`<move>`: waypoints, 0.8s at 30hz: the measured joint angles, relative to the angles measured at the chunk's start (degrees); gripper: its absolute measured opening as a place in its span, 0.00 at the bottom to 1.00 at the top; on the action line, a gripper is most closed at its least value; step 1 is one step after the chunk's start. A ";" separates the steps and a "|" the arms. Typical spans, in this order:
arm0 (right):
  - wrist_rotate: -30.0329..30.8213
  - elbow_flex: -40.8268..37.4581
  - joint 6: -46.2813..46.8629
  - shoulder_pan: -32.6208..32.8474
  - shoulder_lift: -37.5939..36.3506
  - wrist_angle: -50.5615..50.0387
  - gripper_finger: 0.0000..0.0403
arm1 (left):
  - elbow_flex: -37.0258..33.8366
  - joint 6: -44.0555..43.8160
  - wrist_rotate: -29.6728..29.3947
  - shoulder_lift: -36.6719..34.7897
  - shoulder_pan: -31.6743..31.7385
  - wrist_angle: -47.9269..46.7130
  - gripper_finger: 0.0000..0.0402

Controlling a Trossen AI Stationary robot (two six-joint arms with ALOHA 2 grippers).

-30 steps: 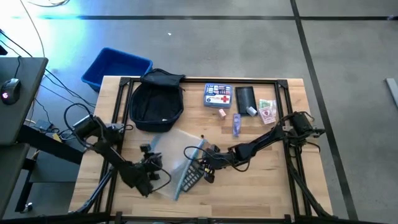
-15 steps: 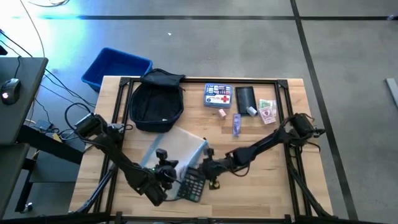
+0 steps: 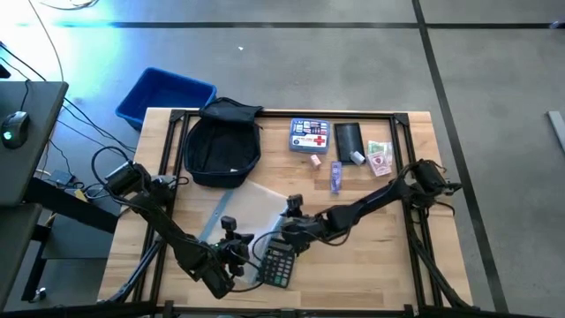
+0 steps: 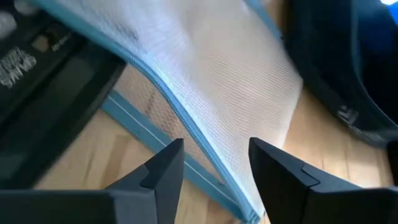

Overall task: Unpack backpack
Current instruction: Put the black calculator in the blue zipper bag

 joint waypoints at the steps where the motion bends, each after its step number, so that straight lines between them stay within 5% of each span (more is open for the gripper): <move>1: -1.17 0.00 -1.92 -0.56 0.45 0.44 0.44 | 0.01 0.00 0.00 0.00 0.00 0.18 0.00; 7: -1.57 -0.02 -12.50 -3.24 5.06 8.24 0.47 | 0.01 0.00 0.04 0.00 0.00 1.22 0.00; 11: 1.02 -0.02 -9.56 -4.22 6.42 12.31 0.34 | 0.01 0.00 0.04 0.00 0.11 1.40 0.00; 16: 4.20 -0.02 -0.16 -4.67 4.75 8.76 0.03 | 0.01 0.00 0.00 0.00 0.11 3.22 0.00; 24: 16.74 2.91 29.28 -4.71 0.14 -13.87 0.00 | 0.01 3.77 -1.11 0.00 1.77 6.04 0.00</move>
